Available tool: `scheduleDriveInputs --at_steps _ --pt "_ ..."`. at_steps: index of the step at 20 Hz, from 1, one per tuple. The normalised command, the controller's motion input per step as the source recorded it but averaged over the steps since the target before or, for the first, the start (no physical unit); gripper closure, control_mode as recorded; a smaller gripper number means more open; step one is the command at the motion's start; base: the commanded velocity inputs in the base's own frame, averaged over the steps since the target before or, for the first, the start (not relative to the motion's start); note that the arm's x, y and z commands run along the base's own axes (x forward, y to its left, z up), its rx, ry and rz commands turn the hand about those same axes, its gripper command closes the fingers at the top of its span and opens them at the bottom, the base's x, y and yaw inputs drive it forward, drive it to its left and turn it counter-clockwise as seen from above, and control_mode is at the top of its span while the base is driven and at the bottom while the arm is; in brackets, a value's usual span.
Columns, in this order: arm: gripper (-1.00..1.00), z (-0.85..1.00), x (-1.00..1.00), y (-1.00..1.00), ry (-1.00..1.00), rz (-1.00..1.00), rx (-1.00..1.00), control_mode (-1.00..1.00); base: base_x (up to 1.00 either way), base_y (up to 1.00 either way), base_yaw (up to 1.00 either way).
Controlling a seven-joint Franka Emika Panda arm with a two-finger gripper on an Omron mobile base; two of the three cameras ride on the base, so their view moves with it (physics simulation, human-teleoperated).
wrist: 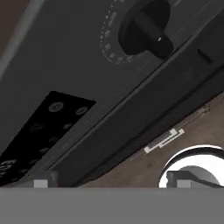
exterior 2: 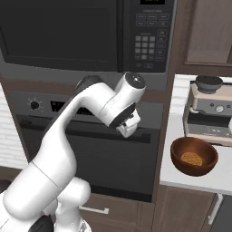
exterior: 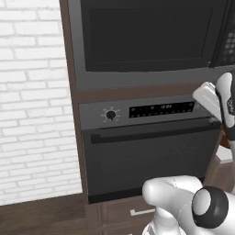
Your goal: Open the microwave, place the bowl with waffle inside the microwave, then close the microwave door and turn it on.
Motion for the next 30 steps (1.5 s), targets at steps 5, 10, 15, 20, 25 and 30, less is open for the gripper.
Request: scheduleDriveInputs --at_steps 5,10,15,20,25,30 --pt "-1.00 0.33 0.00 -0.22 -0.09 -0.58 0.55 -1.00 0.00 0.00 0.00" --pt "-1.00 0.52 0.31 -0.01 -0.22 -0.51 0.51 -1.00 0.00 0.00 0.00" --pt "-1.00 0.33 0.11 -0.15 -0.04 -0.36 0.42 -1.00 0.00 0.00 0.00" --pt "-1.00 0.45 -0.15 -0.27 -0.21 -0.17 0.29 -1.00 0.00 0.00 0.00" --pt "-1.00 0.90 0.21 -0.09 -0.18 -0.08 0.48 -1.00 0.00 0.00 0.00" --pt "-1.00 0.34 0.35 0.00 -0.03 -0.06 0.34 -1.00 0.00 0.00 0.00"
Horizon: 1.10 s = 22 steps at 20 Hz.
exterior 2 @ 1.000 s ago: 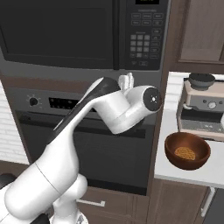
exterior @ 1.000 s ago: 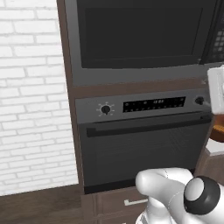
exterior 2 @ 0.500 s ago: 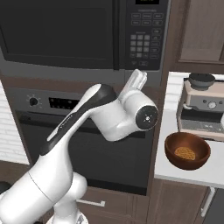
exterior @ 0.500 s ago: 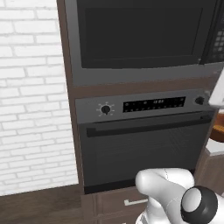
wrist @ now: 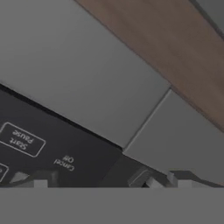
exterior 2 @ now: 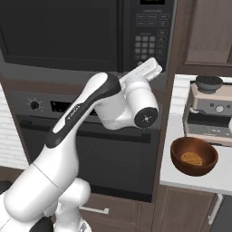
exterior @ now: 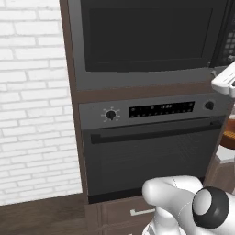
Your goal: Open the microwave, place the bowl with waffle inside the microwave, then close the microwave door and turn it on.
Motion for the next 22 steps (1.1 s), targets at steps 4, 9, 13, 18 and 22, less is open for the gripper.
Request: scheduleDriveInputs --at_steps 4,9,13,18,22 --pt "-1.00 0.03 0.00 0.00 0.00 0.00 0.05 -1.00 0.00 0.00 0.00" --pt "-1.00 0.00 0.08 0.05 0.06 0.00 0.00 -1.00 0.00 0.00 0.00" --pt "-1.00 0.00 0.00 0.00 0.00 0.00 0.00 -1.00 0.00 0.00 0.00" --pt "-1.00 0.01 0.00 0.01 0.00 0.00 0.01 -1.00 0.00 0.00 0.00" --pt "-1.00 0.00 0.00 0.11 -0.03 0.00 0.00 -1.00 0.00 0.00 0.00"
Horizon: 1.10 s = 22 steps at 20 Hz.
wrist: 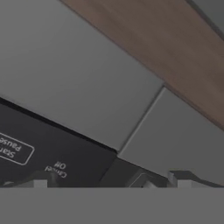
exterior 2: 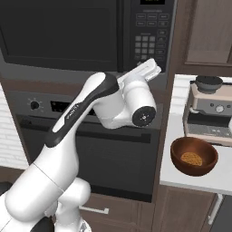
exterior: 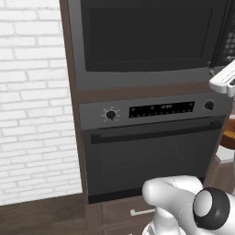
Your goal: Open the microwave, place the bowl with waffle inside the microwave, then close the microwave door and turn it on.
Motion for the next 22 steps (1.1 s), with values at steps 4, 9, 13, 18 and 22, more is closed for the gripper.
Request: scheduleDriveInputs --at_steps 4,9,13,18,22 --pt "-1.00 0.11 -0.11 0.07 -0.14 0.00 0.00 -1.00 0.00 0.00 0.00" --pt "-1.00 0.12 -0.27 0.03 -0.23 0.02 0.00 -1.00 0.00 0.00 0.00" --pt "-1.00 0.10 -0.04 0.04 -0.13 0.01 0.00 -1.00 0.00 0.00 0.00" --pt "-1.00 0.13 -0.15 0.00 -0.13 0.00 0.00 -1.00 0.00 0.00 0.00" --pt "-1.00 0.07 0.00 0.04 -0.07 0.04 0.00 -1.00 0.00 0.00 0.00"
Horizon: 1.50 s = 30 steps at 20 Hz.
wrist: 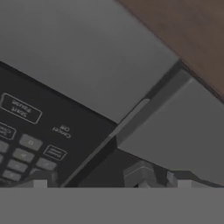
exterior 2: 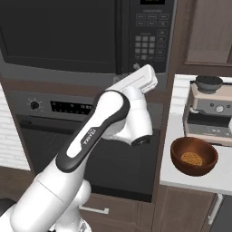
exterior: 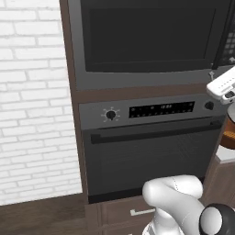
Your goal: Open the microwave, place the bowl with waffle inside the microwave, then close the microwave door and turn it on.
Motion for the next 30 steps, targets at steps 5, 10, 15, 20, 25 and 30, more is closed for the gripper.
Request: scheduleDriveInputs --at_steps 5,10,15,20,25,30 --pt "-1.00 0.10 0.00 0.12 -0.07 0.11 0.00 -1.00 0.00 0.00 0.00" --pt "-1.00 0.07 0.00 0.37 -0.04 0.15 0.00 -1.00 0.00 0.00 0.00" --pt "1.00 0.07 0.00 0.40 -0.02 0.10 0.00 -1.00 0.00 0.00 0.00" --pt "1.00 0.06 -0.25 0.31 -0.05 0.10 -0.03 -1.00 0.00 0.00 0.00" --pt "1.00 0.10 -0.91 0.08 -0.15 0.18 -0.05 -1.00 0.00 0.00 0.00" --pt "1.00 0.03 -1.00 0.01 -0.22 0.23 -0.11 -1.00 0.00 0.00 0.00"
